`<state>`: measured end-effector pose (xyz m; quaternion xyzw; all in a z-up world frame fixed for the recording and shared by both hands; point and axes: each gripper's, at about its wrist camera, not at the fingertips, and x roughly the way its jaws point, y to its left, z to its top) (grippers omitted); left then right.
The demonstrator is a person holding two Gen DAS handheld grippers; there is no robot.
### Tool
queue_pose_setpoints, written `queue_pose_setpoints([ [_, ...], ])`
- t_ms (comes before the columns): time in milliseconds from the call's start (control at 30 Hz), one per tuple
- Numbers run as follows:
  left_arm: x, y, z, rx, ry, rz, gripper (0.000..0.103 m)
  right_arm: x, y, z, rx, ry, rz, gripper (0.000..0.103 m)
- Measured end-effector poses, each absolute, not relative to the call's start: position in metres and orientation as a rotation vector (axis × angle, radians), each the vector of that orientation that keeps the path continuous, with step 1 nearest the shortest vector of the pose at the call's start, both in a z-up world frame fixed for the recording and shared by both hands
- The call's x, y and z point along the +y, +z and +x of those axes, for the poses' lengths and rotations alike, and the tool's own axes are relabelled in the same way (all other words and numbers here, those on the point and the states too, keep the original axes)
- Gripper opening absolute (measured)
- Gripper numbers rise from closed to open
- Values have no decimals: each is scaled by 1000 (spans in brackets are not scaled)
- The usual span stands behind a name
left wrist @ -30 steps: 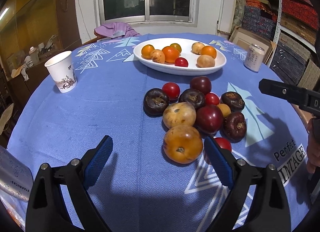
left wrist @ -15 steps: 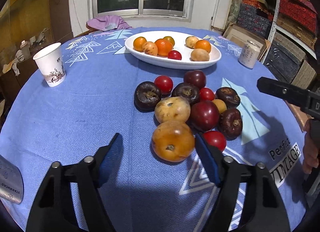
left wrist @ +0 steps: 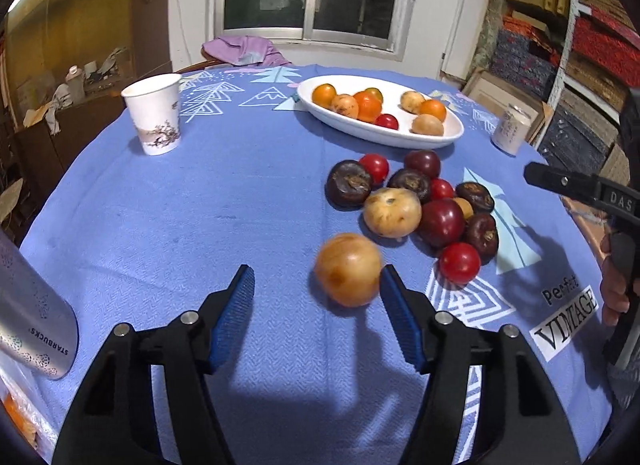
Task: Organize fruits
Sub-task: 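Grasp the yellow purple-streaked fruit with the left tool, then grasp a dark purple fruit with the right tool while the left tool holds its fruit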
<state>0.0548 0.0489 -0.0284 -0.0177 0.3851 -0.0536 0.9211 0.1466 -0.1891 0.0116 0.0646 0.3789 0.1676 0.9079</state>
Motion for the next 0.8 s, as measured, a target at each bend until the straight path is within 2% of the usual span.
queue_pose_setpoints([
  [633,34,-38,69,837,-103,16,64,-185,10,146,784,352,117,76],
  [733,37,-40,73,853,-106,-6,47,-184,10,147,789,354,117,76],
  [800,42,-42,74,861,-114,-39,44,-183,9,147,794,355,114,76],
])
